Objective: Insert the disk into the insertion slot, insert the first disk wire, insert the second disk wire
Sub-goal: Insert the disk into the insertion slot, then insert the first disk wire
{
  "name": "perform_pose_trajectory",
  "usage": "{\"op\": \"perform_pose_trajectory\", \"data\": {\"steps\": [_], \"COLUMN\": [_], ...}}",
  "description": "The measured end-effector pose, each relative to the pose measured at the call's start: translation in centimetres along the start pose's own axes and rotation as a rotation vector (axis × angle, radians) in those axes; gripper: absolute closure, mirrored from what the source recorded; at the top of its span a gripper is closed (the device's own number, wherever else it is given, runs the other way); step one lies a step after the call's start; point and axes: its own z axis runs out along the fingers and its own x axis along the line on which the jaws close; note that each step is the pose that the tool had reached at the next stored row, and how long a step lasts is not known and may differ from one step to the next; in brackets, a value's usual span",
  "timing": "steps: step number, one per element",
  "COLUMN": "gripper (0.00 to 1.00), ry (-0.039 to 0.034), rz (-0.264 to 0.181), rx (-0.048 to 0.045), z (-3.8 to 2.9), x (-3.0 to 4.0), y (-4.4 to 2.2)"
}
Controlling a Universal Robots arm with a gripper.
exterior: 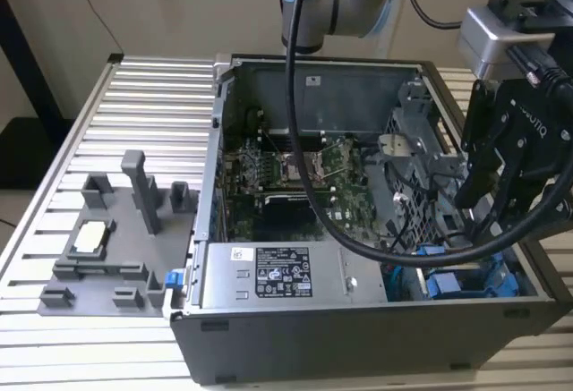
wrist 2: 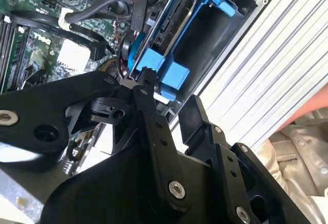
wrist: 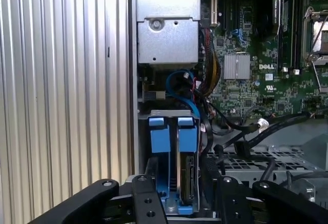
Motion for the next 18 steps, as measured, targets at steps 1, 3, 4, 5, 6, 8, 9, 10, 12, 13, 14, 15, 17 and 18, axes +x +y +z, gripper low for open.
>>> {"op": "perform_pose_trajectory", "data": {"steps": [1, 3, 4, 5, 6, 8, 9, 10, 12, 13, 14, 15, 17, 18], "gripper": [0.53, 0.53, 0.53, 0.53, 0.53, 0.53, 0.53, 0.53, 0.53, 0.53, 0.53, 0.53, 0.53, 0.53], "ry": [0.0001, -0.0004, -0.0073, -0.0167, -0.0255, -0.0439, -0.0537, -0.0623, -0.0757, -0.0809, -0.0862, -0.0912, -0.0998, -0.1029], "rz": [0.0, 0.0, 0.0, 0.0, 0.0, 0.0, 0.0, 0.0, -0.001, -0.001, -0.002, -0.003, -0.005, -0.006], "rx": [0.0, 0.0001, 0.0016, 0.007, 0.015, 0.0331, 0.0437, 0.0544, 0.0774, 0.0894, 0.1019, 0.1141, 0.1411, 0.1566], "z": [-0.01, -0.03, -0.03, -0.02, -0.02, -0.01, -0.02, -0.01, -0.03, -0.03, -0.02, -0.01, -0.01, -0.01], "x": [-0.03, -0.06, -0.06, -0.07, -0.07, -0.07, -0.07, -0.07, -0.09, -0.12, -0.14, -0.17, -0.23, -0.27], "y": [0.01, 0.06, 0.09, 0.11, 0.12, 0.15, 0.18, 0.2, 0.26, 0.29, 0.31, 0.33, 0.35, 0.37]}}
